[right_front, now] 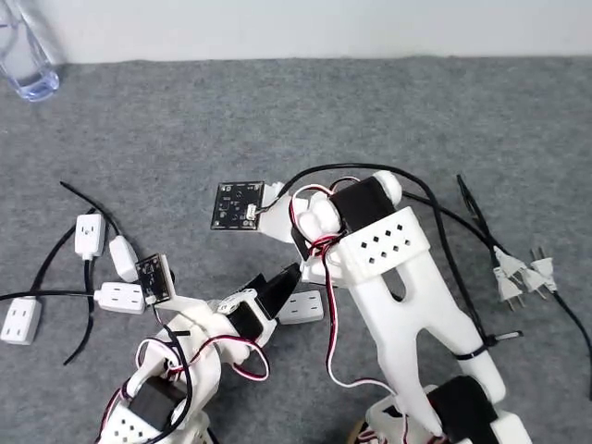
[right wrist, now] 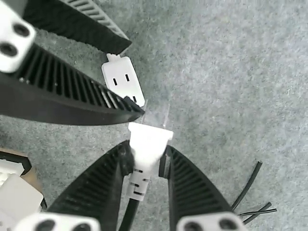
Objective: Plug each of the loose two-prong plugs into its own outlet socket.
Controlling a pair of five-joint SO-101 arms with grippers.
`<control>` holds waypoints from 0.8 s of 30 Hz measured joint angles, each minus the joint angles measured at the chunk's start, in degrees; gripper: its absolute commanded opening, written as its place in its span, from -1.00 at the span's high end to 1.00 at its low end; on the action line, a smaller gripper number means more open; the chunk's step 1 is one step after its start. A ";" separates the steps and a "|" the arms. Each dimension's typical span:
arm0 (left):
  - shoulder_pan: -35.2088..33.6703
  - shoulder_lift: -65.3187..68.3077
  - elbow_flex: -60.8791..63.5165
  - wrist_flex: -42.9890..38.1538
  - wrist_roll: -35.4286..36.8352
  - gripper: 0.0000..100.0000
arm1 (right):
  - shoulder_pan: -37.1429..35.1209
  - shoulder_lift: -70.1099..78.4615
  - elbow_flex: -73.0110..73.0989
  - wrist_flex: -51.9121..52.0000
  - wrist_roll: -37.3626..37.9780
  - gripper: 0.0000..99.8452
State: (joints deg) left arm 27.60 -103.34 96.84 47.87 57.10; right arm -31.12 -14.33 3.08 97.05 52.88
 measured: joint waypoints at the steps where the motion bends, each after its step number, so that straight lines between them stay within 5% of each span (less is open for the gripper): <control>1: 0.00 0.00 0.00 0.00 0.00 0.54 | 0.00 0.00 0.00 -0.26 0.00 0.98; 24: 0.00 0.09 0.18 0.00 -0.26 0.54 | 0.53 -0.44 2.73 -2.99 0.26 0.98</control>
State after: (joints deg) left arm 27.60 -103.25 97.01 47.87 56.84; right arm -30.59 -14.77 5.80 94.07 53.14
